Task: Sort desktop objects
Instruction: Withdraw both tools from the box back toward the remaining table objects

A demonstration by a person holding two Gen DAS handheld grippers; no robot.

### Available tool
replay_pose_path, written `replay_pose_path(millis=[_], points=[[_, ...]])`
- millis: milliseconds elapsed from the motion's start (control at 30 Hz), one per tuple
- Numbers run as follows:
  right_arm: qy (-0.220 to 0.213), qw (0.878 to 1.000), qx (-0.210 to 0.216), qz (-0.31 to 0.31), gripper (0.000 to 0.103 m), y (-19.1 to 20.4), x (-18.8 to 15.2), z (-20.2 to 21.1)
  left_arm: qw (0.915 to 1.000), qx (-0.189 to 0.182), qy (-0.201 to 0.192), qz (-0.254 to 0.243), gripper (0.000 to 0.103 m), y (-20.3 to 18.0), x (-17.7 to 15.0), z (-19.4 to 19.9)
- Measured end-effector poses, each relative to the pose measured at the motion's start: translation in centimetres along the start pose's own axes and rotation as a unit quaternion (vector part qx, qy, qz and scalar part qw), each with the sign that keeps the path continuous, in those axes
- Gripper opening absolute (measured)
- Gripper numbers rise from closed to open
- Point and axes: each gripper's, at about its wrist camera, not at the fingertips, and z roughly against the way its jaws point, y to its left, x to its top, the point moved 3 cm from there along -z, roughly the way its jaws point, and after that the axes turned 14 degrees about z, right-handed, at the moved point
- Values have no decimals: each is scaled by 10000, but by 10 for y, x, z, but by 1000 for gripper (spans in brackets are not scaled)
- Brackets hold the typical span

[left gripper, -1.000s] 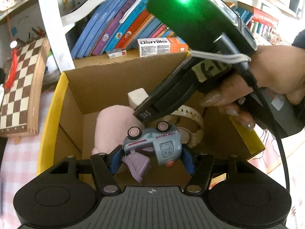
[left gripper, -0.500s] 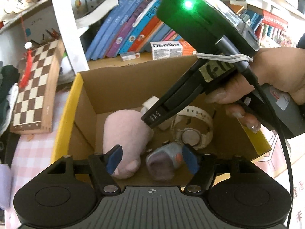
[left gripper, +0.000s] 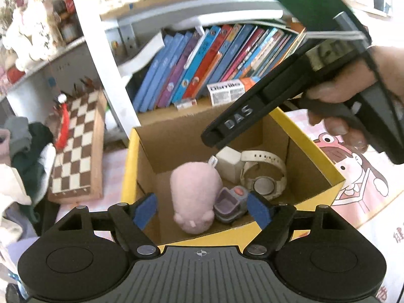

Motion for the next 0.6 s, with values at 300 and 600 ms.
replay_pose_path(millis=[300, 600], points=[[-473, 9953, -779, -337, 95, 26, -19, 69, 9980, -165, -393, 460, 89, 26, -4, 39], [-669, 9787, -1777, -780, 103, 60, -63, 122, 9947, 40, -752, 698, 100, 45, -23, 71]])
